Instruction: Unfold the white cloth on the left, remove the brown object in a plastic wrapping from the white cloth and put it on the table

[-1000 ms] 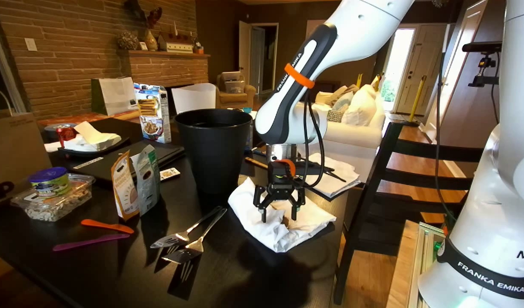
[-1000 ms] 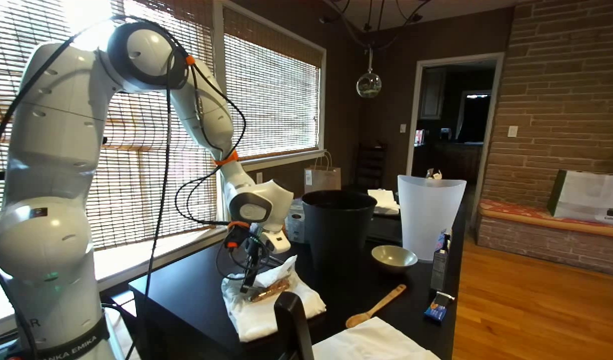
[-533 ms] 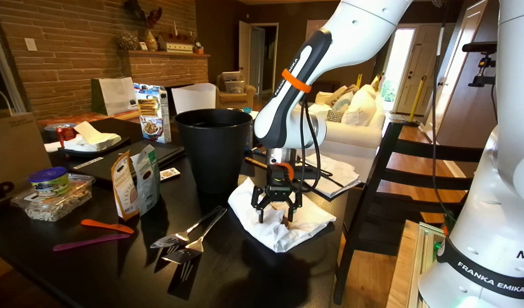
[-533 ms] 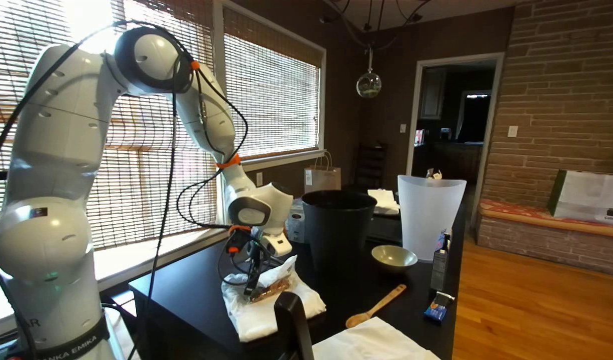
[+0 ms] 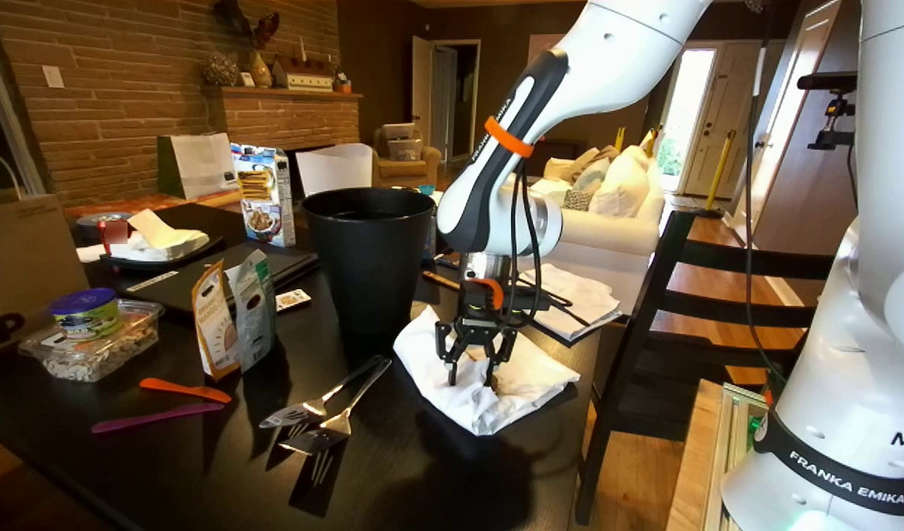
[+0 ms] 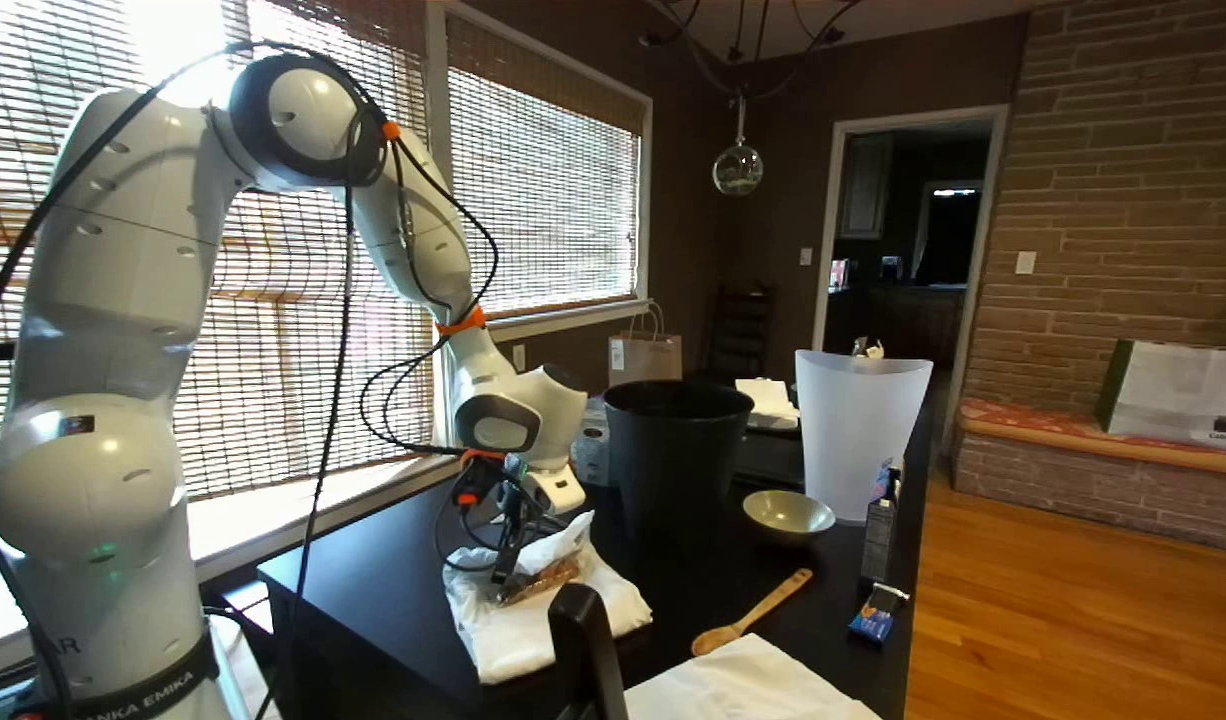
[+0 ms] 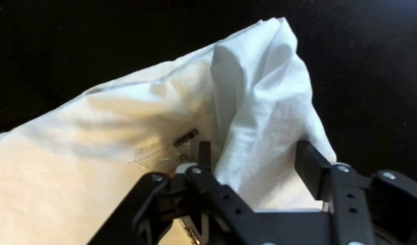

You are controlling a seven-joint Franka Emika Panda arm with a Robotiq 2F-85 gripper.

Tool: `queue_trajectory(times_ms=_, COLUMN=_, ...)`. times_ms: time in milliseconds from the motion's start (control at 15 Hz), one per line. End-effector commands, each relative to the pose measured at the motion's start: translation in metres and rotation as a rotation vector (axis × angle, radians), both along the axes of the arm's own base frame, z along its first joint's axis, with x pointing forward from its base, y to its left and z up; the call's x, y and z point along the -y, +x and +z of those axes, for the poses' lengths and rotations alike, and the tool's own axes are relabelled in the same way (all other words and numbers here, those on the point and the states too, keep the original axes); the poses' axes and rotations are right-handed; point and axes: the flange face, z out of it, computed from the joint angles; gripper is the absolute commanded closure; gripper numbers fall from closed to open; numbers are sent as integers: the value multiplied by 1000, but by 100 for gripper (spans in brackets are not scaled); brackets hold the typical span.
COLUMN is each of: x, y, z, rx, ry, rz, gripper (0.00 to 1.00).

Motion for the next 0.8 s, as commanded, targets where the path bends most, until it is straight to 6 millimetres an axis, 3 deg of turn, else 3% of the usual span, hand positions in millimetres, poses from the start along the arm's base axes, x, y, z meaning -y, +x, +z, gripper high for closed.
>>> queue_trajectory(times_ms=0, x=0, y=-2, z=1, rx=31, ry=1, rz=-7, gripper=65)
queue_trajectory(times_ms=333, x=-3, y=1, z=9, rx=60, ry=-3, rz=11, gripper=100)
queue_trajectory(times_ms=733, x=-38, y=3, z=21, rx=101, ry=-4, rz=132, gripper=99)
